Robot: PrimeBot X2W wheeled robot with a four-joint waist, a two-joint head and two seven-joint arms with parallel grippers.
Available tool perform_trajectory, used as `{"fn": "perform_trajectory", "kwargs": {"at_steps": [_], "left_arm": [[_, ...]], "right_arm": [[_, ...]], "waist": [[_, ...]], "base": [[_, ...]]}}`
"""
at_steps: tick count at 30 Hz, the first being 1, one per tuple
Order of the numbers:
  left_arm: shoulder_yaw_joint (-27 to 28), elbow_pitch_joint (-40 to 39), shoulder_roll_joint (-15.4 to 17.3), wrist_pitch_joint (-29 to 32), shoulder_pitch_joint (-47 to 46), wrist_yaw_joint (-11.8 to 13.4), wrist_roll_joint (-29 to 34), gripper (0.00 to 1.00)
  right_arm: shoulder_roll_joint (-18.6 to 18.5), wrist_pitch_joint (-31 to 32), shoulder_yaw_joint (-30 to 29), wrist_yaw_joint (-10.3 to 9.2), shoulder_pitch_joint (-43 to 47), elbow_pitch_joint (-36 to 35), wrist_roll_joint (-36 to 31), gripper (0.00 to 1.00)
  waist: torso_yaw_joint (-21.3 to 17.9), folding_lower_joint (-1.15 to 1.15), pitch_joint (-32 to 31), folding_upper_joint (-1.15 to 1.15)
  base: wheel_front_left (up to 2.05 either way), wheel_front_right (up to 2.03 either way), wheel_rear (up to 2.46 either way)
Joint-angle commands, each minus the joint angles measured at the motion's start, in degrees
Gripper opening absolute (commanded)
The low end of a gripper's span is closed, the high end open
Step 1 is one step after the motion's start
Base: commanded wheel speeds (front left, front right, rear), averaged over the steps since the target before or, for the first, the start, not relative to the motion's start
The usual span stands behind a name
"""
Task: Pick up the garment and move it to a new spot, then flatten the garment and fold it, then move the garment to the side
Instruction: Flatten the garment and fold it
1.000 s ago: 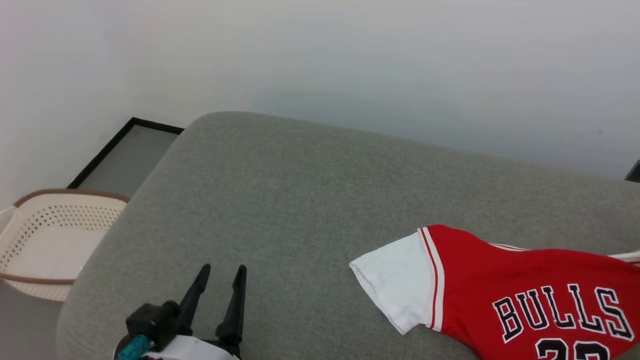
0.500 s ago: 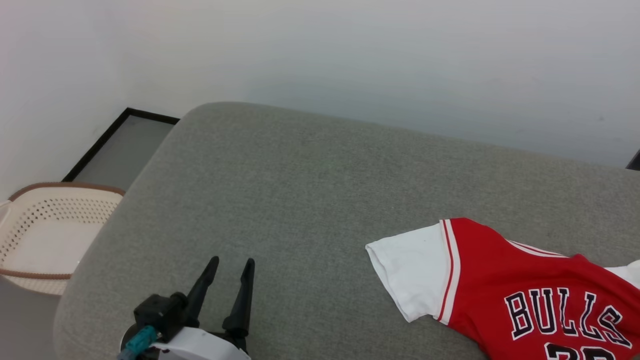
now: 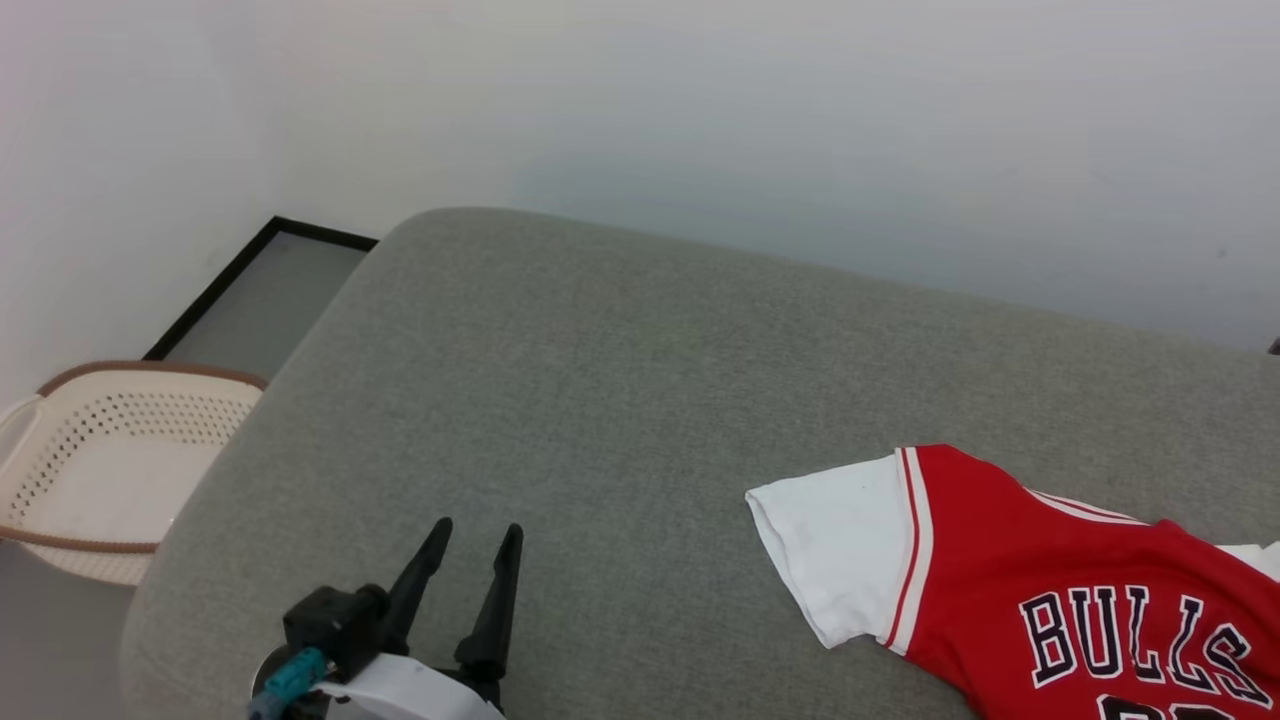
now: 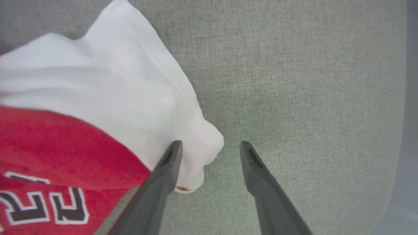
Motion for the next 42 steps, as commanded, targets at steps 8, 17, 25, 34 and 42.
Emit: {"fn": "perform_trajectory", "kwargs": {"at_steps": [8,17,25,34,42], "left_arm": [[1.01,-0.07,0.96,0.08,1.08,0.51,-1.48,1.0],[3.28,-1.24,1.08,-1.08,2.31,1.2,-3.32,1.0],[3.75,-3.36,0.32,-2.13,4.55,1.88,-2.19,1.0],[2.22,-3.31,-1.2,-2.57,4.75,1.45,0.34,1.0],[2.27,-2.37,-2.05,-2.57,3.54,0.89,1.29,1.0]], "right_arm": [[2.83,-0.08,-4.92,-0.09,-6.62,-0.48,-8.87,1.0],[11.13,-10.72,0.64,-0.09,-6.82,-10.78,-8.85,1.0],[12.73,-27.84,12.99,-0.09,8.14,-33.62,3.72,1.0],[12.37,-41.46,15.98,-0.09,24.14,-50.48,8.12,1.0],[15.02,-44.59,12.78,-0.09,29.41,-54.7,6.83,1.0]], "waist": [[-4.09,0.0,-0.84,0.0],[-10.63,0.0,-1.77,0.0],[-16.08,0.0,-2.48,0.0],[-19.04,0.0,-2.79,0.0],[-19.34,0.0,-2.3,0.0]], "base": [[0.0,0.0,0.0],[0.0,0.0,0.0],[0.0,0.0,0.0],[0.0,0.0,0.0],[0.0,0.0,0.0]]}}
